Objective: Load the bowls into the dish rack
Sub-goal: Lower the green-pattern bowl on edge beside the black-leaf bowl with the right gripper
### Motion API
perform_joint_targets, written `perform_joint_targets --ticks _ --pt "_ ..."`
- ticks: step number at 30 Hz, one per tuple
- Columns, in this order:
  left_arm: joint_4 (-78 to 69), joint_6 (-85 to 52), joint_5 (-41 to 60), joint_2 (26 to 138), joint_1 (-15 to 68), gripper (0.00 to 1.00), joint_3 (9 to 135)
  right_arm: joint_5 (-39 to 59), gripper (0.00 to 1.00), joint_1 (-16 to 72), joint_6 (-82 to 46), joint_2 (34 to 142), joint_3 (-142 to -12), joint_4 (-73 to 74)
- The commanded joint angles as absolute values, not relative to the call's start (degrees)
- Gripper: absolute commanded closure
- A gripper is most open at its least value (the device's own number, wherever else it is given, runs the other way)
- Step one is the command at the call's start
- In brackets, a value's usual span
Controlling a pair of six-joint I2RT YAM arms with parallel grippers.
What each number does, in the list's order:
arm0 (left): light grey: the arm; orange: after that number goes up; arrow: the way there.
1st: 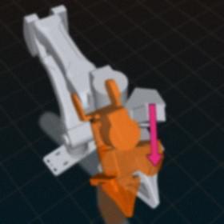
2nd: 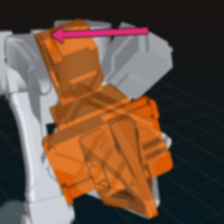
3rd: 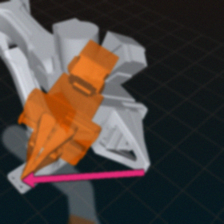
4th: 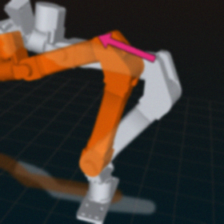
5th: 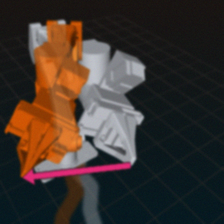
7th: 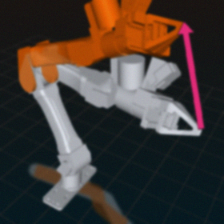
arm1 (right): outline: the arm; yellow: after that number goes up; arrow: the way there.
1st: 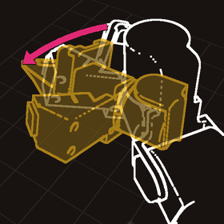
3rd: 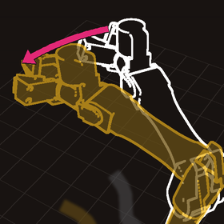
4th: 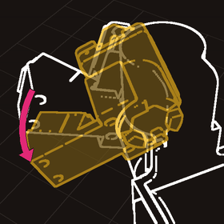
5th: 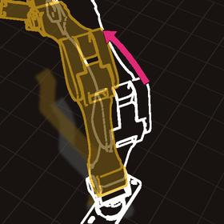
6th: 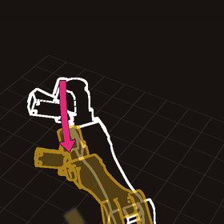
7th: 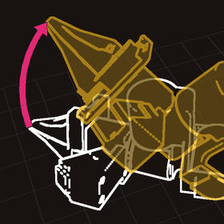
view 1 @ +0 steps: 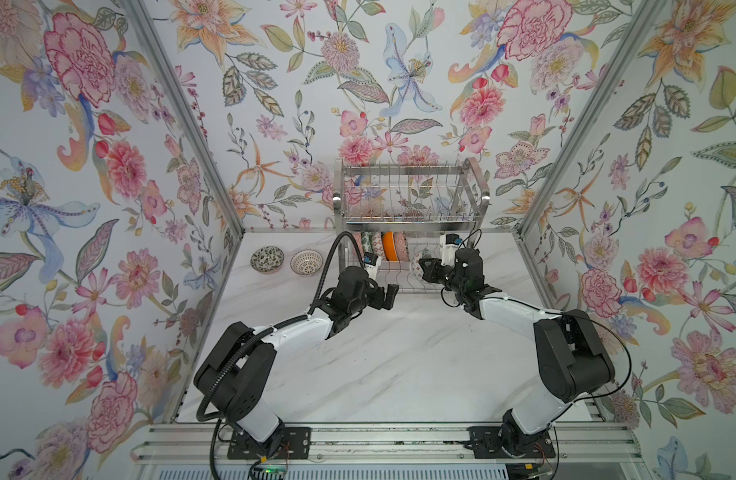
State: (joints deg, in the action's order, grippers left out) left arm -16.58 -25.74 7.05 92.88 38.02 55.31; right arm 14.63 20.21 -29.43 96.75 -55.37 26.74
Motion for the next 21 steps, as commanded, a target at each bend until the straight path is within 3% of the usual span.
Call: perform_joint_targets --ticks 1,21 --pt "-16.0 -23.4 6.3 94.4 38.5 0.01 57.8 15.8 1.0 19.4 -31.0 98.2 -56.1 34.5" --pt "-19.0 -18.7 5.9 100.3 38.3 0.01 64.2 16.3 1.0 17.4 -34.2 107.8 -64.5 39.0"
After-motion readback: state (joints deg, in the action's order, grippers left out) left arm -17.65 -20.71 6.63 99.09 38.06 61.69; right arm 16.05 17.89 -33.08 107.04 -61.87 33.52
